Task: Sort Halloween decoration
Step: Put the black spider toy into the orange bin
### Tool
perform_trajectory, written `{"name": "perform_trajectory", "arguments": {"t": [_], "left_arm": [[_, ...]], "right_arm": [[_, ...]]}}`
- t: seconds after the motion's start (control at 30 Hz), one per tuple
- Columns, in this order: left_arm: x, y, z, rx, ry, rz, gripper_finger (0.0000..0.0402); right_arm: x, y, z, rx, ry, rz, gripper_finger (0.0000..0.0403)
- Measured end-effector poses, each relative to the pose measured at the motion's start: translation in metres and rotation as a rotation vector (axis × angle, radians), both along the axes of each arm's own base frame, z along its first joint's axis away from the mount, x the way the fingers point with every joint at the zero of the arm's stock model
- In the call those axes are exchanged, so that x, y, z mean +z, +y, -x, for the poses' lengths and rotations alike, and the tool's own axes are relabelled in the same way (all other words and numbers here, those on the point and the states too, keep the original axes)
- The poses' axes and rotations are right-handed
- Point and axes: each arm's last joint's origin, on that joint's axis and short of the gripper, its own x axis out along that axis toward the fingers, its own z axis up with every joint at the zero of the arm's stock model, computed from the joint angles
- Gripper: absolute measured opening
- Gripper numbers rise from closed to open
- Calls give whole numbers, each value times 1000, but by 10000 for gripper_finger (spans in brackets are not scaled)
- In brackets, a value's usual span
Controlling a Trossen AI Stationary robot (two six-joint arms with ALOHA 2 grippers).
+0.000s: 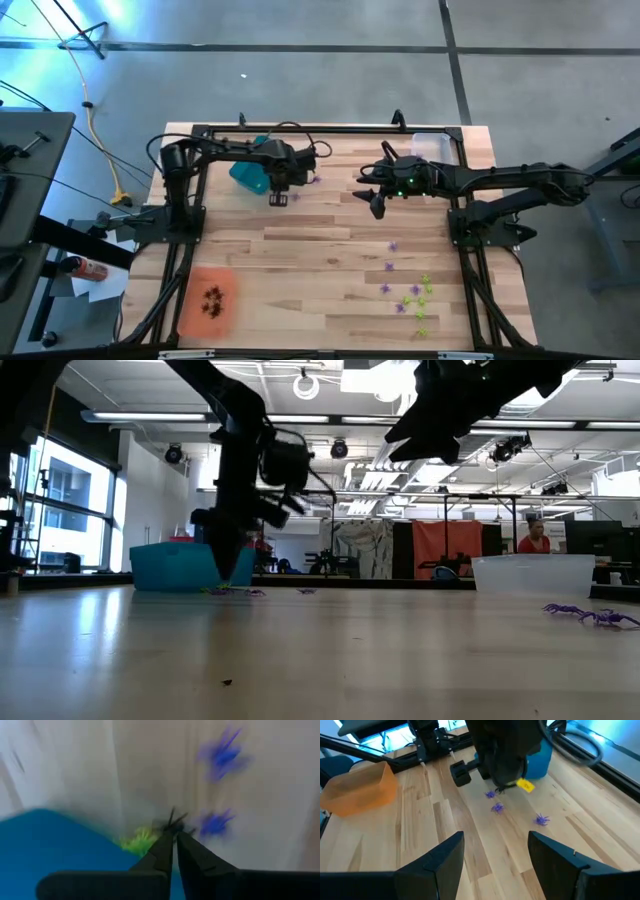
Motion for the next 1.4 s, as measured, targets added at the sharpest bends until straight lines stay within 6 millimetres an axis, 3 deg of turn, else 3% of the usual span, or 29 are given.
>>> {"name": "perform_trajectory", "arguments": {"t": [0.77, 1.1, 1.4], "left_arm": [[-7, 2, -5, 5, -19, -26, 0], [-24, 4, -6, 14, 48, -15, 0], [-24, 0, -14, -45, -22, -48, 0]], "right_arm": [[4, -1, -2, -21, -55, -22, 216], [4, -1, -2, -29, -58, -38, 216], [4, -1, -2, -29, -58, -38, 216]]}}
